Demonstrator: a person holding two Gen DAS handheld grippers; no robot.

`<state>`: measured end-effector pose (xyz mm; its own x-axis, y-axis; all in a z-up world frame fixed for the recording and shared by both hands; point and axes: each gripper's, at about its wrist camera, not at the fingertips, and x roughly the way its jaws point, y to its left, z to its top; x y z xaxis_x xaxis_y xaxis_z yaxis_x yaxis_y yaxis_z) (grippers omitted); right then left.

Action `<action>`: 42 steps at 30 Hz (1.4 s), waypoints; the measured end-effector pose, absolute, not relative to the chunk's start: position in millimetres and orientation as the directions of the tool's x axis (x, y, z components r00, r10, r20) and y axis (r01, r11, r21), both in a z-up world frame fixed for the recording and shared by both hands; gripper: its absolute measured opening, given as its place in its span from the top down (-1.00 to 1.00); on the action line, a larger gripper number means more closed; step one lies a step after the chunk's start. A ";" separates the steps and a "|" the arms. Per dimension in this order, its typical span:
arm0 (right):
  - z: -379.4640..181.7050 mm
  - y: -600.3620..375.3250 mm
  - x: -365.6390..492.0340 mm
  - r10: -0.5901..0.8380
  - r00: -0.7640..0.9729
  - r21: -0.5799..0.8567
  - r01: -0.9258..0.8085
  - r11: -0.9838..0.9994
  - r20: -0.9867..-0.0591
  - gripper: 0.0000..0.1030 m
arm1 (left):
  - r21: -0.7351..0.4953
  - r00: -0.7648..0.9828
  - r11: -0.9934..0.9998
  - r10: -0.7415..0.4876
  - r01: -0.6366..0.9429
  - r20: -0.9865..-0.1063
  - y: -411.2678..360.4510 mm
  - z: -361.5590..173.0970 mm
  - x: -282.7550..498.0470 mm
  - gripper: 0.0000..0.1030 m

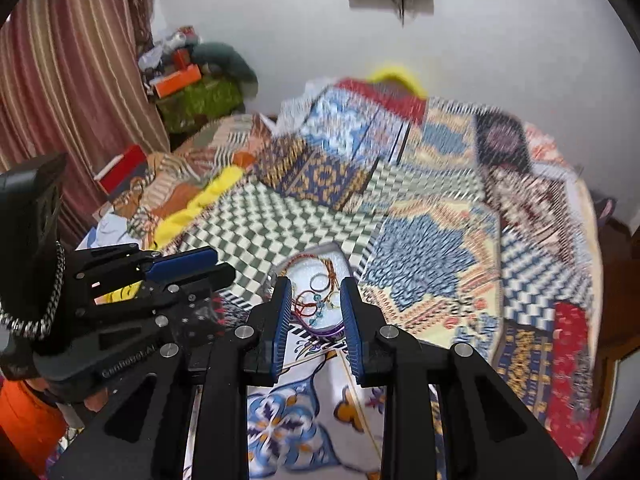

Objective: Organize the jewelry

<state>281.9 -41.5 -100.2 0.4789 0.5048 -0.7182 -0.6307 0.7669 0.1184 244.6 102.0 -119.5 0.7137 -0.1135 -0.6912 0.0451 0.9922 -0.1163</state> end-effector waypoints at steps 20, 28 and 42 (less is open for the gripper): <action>37.5 -103.4 68.5 0.546 0.825 -0.026 -0.555 0.832 -0.143 0.03 | 0.030 0.982 0.999 -0.036 0.042 -0.183 48.9 36.5 21.4 -0.05; 28.9 -107.5 48.9 0.463 0.883 -0.010 -0.465 0.885 -0.082 -0.71 | 0.007 0.992 1.000 0.024 -0.024 -0.124 41.6 35.4 -10.8 -0.84; 22.3 -121.5 30.2 0.420 0.903 -0.013 -0.422 0.906 -0.091 -1.00 | -0.020 0.991 0.998 0.060 -0.063 -0.118 41.4 30.1 -19.1 -0.94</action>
<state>30.2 -121.5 22.3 0.9032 0.4195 -0.0906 -0.4223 0.9064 -0.0129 -19.1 41.4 30.1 0.9912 0.0602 -0.1180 -0.0630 0.9978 -0.0203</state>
